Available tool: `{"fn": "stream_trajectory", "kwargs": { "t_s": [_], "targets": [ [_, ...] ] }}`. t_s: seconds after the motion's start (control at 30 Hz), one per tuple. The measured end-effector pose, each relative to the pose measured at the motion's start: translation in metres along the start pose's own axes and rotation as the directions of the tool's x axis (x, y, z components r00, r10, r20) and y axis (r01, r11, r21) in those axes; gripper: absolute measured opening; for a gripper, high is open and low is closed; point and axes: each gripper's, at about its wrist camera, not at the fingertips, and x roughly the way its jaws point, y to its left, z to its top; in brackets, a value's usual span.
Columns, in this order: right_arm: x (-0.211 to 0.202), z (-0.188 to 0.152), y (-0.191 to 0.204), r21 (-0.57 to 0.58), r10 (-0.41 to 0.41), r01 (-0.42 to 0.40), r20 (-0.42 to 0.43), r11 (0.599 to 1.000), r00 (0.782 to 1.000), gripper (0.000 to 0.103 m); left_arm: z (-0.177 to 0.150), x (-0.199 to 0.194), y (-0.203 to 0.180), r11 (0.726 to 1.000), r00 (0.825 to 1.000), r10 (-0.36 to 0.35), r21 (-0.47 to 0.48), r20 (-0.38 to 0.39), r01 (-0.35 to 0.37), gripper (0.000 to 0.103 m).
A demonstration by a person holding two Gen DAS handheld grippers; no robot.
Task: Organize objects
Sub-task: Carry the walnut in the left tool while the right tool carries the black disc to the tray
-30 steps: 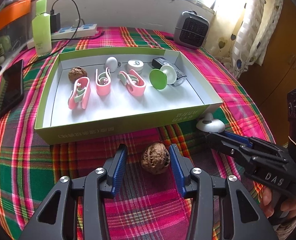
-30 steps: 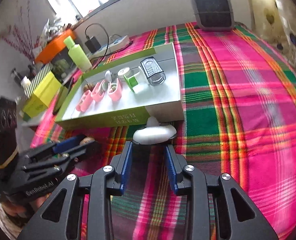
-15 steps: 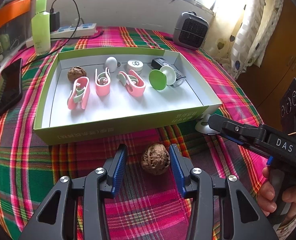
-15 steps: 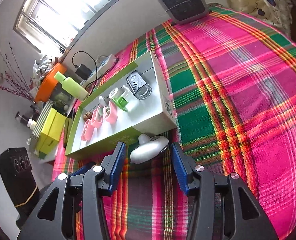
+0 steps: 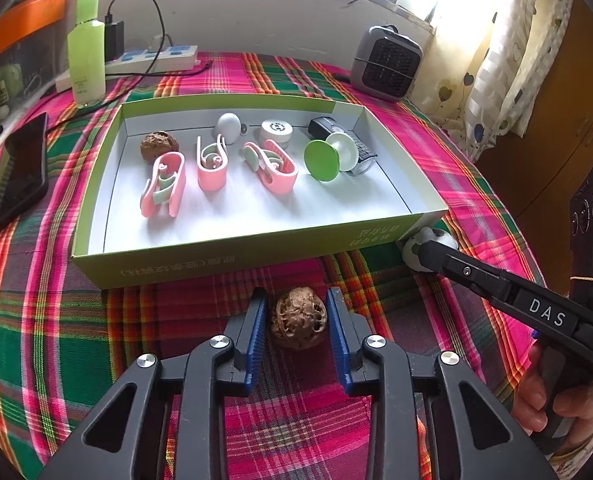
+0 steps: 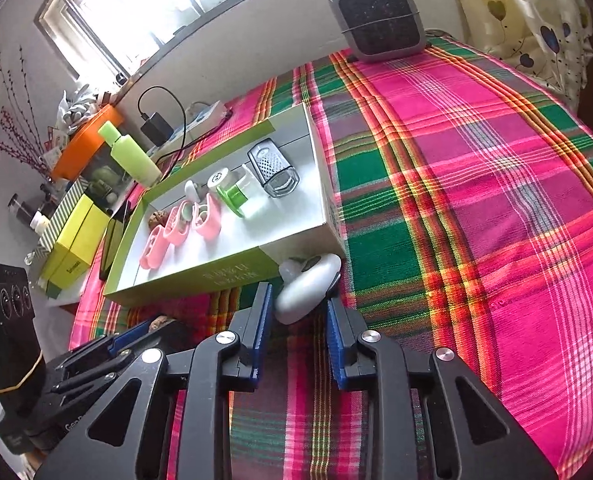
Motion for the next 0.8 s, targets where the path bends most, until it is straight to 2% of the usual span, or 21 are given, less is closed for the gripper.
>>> {"fn": "stream_trajectory", "kwargs": {
  "t_s": [0.07,0.13,0.2,0.33,0.43,0.67,0.8],
  "targets": [
    [0.000,0.000,0.000,-0.005,-0.001,0.001,0.001,1.000,1.000,0.024,-0.001,0.000,0.001,1.000,1.000,0.000,0.001,0.001,0.000,0.027],
    [-0.002,-0.001,0.002,-0.019,0.000,0.000,0.002,1.000,1.000,0.017,-0.001,0.000,0.000,1.000,1.000,0.000,0.001,0.002,0.000,0.027],
    [-0.003,-0.001,0.005,-0.041,-0.010,0.010,0.009,0.999,1.000,0.014,0.000,0.000,0.001,1.000,1.000,0.002,0.001,0.002,-0.002,0.027],
    [-0.004,-0.003,0.006,-0.055,-0.028,0.029,0.016,0.998,0.999,0.014,-0.002,-0.001,0.003,1.000,1.000,0.006,-0.002,0.004,-0.006,0.027],
    [-0.008,-0.005,0.009,-0.094,-0.090,0.095,0.058,0.991,0.994,0.014,-0.003,-0.001,0.004,1.000,1.000,0.006,-0.002,0.004,-0.006,0.027],
    [-0.001,0.000,0.011,-0.119,-0.131,0.137,0.056,0.983,0.990,0.015,-0.003,-0.001,0.004,1.000,1.000,0.005,-0.005,0.004,-0.005,0.027],
    [0.002,0.004,0.008,-0.102,-0.120,0.126,0.058,0.987,0.991,0.019,-0.004,-0.002,0.004,1.000,1.000,0.003,-0.008,0.005,-0.003,0.027]
  ]
}}
